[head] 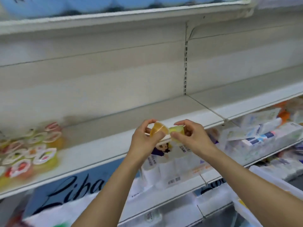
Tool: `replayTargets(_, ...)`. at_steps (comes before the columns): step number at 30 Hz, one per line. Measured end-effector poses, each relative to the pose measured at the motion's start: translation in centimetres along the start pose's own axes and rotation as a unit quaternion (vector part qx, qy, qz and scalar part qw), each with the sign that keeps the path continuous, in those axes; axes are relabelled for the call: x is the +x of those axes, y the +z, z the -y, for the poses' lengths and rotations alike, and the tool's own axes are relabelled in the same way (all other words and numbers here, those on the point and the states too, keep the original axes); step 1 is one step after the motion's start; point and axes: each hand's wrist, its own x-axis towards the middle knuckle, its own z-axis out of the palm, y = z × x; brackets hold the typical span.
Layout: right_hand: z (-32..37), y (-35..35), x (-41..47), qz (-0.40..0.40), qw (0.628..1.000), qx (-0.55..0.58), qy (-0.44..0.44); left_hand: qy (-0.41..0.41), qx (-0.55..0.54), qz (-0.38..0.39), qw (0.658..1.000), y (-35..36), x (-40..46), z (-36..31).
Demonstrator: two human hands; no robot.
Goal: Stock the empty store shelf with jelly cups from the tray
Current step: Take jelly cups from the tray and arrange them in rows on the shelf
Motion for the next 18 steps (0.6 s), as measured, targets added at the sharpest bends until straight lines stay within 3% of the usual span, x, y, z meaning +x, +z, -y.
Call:
replayTargets(10, 4.8, 18.8, 6.0, 0.152, 0.984, -0.072, -0.050, 0.016, 0.059, -0.154, 0.986, -20.0, 2.8, 2.8)
replayTargets(18, 7.5, 30.7, 10.7, 0.156, 0.974, -0.141, -0.081, -0.001, 0.058, -0.247, 0.967, -31.5, 3.3, 4.7)
